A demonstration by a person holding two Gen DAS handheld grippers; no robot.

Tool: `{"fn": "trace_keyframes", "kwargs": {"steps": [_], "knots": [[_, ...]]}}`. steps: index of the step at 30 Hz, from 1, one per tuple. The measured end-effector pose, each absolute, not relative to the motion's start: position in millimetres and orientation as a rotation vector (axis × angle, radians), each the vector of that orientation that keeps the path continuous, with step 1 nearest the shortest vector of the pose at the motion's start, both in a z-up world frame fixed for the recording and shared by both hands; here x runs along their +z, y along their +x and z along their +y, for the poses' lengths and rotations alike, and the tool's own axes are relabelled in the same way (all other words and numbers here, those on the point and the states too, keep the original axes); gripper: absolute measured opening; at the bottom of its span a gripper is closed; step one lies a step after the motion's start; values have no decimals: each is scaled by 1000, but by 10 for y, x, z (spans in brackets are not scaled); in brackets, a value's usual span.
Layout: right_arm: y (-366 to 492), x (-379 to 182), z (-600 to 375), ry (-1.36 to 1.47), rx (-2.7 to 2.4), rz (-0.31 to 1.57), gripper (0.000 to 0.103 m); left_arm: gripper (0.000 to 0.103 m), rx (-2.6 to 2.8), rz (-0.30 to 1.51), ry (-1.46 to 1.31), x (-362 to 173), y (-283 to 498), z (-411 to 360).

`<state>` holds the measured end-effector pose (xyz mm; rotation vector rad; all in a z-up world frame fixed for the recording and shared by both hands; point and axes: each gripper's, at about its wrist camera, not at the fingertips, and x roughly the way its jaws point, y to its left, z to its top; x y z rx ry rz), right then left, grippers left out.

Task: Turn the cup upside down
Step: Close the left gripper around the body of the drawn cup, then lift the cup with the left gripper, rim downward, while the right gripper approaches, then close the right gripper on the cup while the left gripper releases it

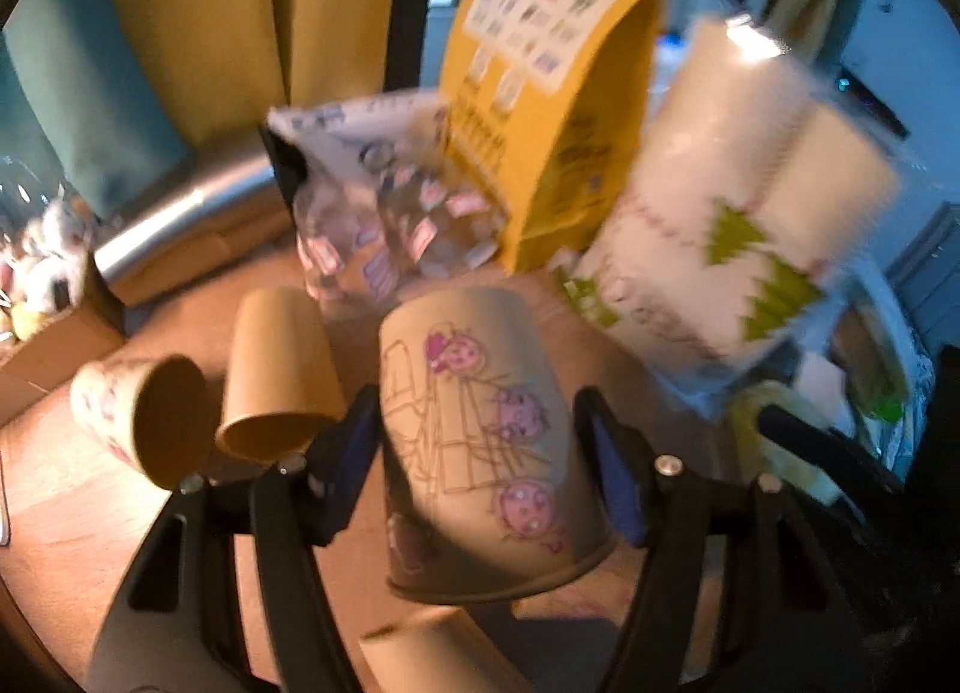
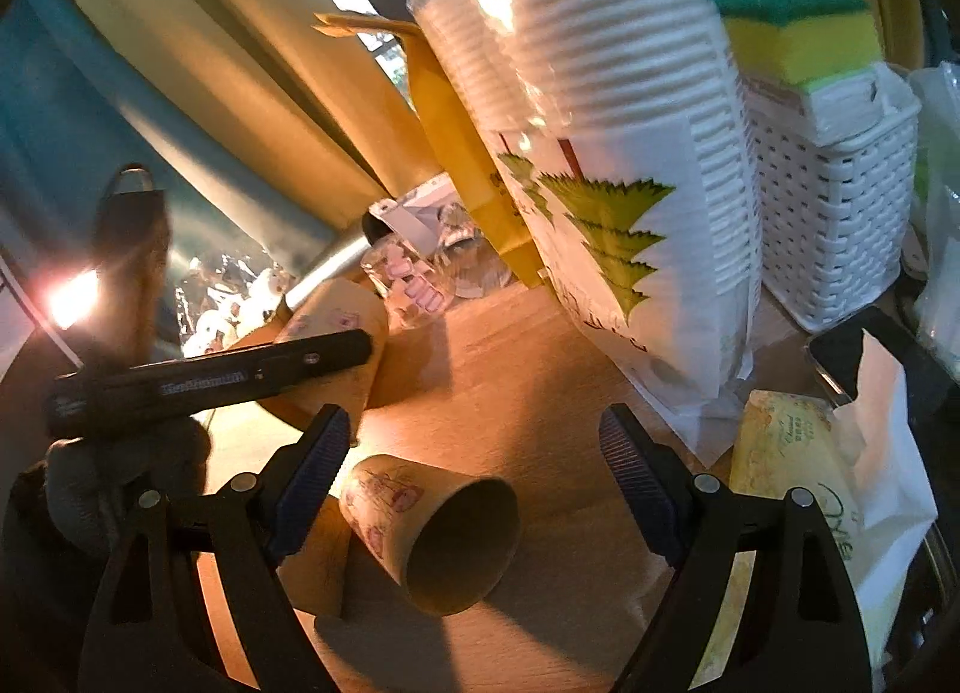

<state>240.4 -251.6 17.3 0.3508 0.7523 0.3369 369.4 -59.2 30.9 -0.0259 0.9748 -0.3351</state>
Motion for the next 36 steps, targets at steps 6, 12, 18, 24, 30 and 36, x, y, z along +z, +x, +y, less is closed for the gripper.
{"fn": "trace_keyframes", "kwargs": {"steps": [6,12,18,24,30,36], "knots": [[2127,372,-2411,316,373,669,87,66,-385,824,8,778,2991,-541],[1820,540,-2293,323,480,639,87,66,-410,738,-33,825,2479,-429],[1538,498,-2310,395,621,695,87,66,-421,665,-126,710,1737,-261],[1297,331,-2069,422,751,791,87,66,-393,576,-172,357,1078,-259],[1181,180,-1753,435,845,870,87,66,-399,505,-126,85,721,-468],[1160,81,-1681,435,885,917,87,66,-400,441,-106,-18,567,-527]]}}
